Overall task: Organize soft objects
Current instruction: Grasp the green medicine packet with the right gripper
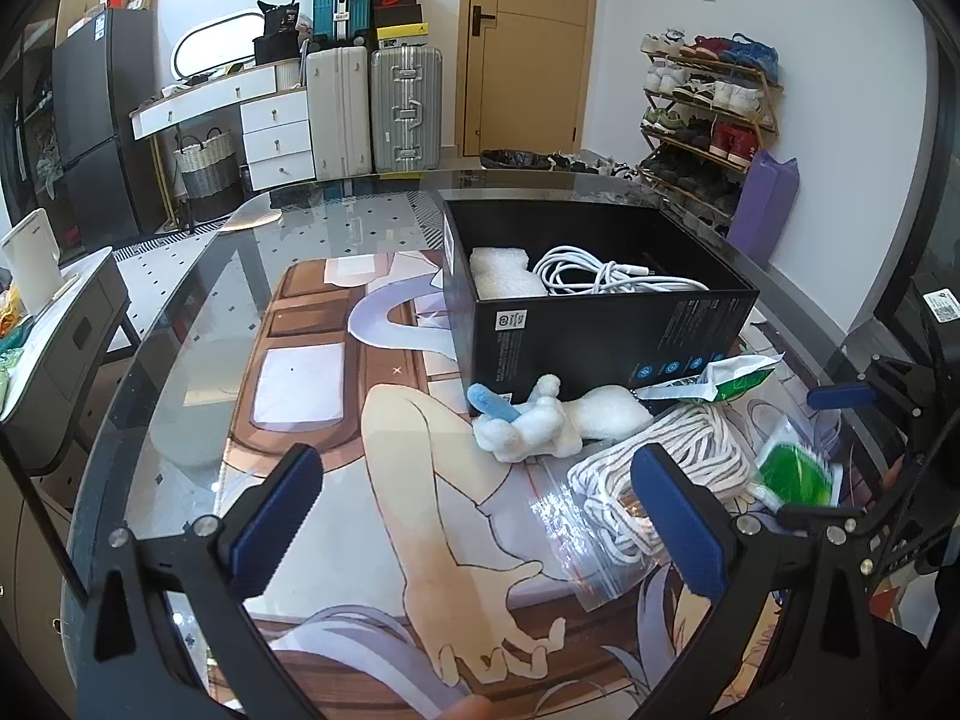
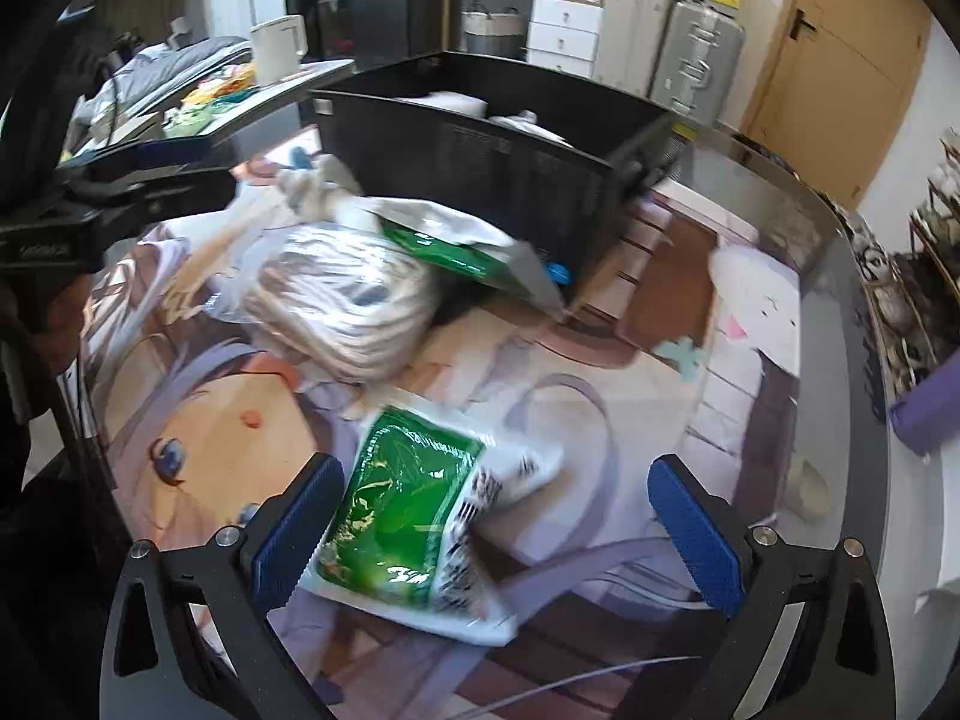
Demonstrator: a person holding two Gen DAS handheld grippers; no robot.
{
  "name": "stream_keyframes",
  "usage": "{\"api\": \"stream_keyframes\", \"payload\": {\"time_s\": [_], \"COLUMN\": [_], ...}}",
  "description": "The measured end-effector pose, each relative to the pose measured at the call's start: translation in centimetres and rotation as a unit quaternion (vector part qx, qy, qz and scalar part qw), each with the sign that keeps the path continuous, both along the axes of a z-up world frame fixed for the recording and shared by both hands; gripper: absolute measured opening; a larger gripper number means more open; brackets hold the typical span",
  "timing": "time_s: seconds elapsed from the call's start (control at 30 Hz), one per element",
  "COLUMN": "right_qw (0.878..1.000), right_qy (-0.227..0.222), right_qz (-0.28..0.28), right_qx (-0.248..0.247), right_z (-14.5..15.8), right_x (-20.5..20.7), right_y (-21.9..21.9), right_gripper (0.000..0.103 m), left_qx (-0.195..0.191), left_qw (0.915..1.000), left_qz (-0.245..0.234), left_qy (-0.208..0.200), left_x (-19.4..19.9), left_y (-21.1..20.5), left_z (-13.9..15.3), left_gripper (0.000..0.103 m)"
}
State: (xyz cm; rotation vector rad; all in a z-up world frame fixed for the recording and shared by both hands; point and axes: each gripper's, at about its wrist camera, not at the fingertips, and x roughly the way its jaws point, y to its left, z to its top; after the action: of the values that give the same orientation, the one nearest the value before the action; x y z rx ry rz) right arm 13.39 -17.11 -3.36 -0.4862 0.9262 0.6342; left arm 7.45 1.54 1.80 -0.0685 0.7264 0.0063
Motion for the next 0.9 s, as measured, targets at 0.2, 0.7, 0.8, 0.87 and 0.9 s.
{"api": "stream_keyframes", "payload": {"time_s": [0.2,0.7,0.8,0.87,0.9], "right_qw": [1.0,0.999,0.999,0.999,0.999], "right_qy": [0.002,0.027,0.024,0.02,0.018], "right_qz": [-0.02,-0.023,-0.019,-0.021,-0.022], "right_qx": [0.0,0.033,0.037,0.04,0.041], "right_z": [0.2,-0.5,-0.5,-0.4,-0.3], "right_x": [0.8,0.8,0.8,0.9,0.9], "right_y": [-1.0,-1.8,-1.8,-1.9,-2.0], "right_gripper": [0.102,0.102,0.102,0.1,0.099], "left_qx": [-0.002,-0.004,-0.002,-0.001,-0.001], "left_qw": [1.0,0.9998,0.9996,0.9996,0.9995], "left_qz": [-0.003,-0.016,-0.021,-0.023,-0.025], "left_qy": [0.004,0.014,0.017,0.017,0.017], "left_x": [0.0,0.1,0.0,0.0,-0.1], "left_y": [-0.2,-1.3,-1.6,-1.8,-1.9], "left_z": [-0.3,-0.8,-1.0,-1.0,-1.0], "left_gripper": [0.103,0.103,0.103,0.103,0.103]}}
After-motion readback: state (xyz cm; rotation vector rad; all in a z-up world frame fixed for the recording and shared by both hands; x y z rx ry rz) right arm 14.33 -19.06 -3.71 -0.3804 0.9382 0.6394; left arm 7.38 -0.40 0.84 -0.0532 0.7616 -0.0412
